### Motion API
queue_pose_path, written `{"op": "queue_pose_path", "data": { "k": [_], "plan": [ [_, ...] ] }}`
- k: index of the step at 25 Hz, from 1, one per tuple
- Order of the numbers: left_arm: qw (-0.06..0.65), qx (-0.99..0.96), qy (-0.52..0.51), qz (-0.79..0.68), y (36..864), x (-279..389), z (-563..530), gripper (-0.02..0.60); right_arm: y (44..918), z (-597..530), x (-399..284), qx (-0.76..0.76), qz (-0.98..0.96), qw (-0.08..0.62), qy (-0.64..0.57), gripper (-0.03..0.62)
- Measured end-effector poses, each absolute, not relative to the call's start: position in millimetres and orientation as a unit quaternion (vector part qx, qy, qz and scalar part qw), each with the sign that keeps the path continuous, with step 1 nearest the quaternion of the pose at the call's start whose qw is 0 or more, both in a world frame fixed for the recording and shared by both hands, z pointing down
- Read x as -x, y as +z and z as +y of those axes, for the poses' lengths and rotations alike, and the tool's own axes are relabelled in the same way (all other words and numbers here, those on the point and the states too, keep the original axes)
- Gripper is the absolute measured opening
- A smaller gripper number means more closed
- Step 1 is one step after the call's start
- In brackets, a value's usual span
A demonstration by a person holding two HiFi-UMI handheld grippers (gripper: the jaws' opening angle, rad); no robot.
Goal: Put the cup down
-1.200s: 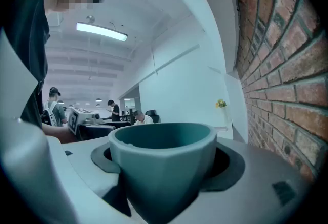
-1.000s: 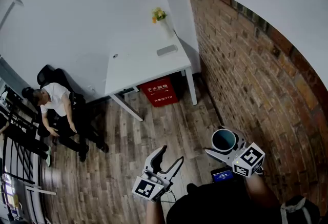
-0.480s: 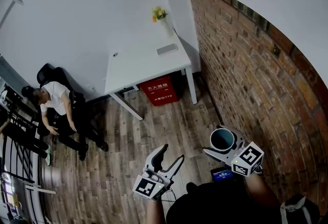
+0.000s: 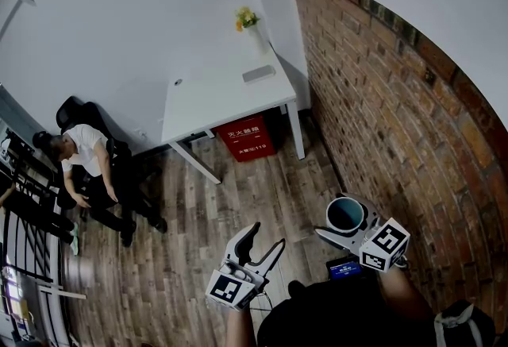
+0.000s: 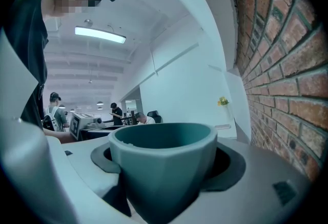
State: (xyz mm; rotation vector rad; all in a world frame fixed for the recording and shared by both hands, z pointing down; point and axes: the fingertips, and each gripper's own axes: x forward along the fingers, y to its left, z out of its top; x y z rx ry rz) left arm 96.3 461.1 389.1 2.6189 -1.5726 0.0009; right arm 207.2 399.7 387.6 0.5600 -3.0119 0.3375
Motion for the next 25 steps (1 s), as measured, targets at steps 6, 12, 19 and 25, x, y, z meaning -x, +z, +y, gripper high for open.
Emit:
{"op": "queue_pose_path", "data": {
  "k": [6, 12, 19, 25],
  "plan": [
    [0.043, -0.857, 0.002, -0.514, 389.0, -96.0, 462.0, 0.285, 388.3, 400.4, -207.2, -0.182, -0.976, 0.03, 0.113, 0.394],
    [0.044, -0.857, 0.004, -0.514, 387.7, -96.5, 459.9, 0.284, 388.1, 400.2, -207.5, -0.179, -0.976, 0.029, 0.118, 0.394],
    [0.097, -0.841, -0.084, -0.525, 386.9, -98.8, 444.6, 0.251, 395.1, 388.5, -218.3, -0.163, -0.979, 0.039, 0.12, 0.396],
    [0.097, -0.834, -0.068, -0.539, 412.0, -103.9, 416.8, 0.242, 412.8, 357.5, -234.8, -0.161, -0.978, 0.059, 0.115, 0.396]
  ]
}}
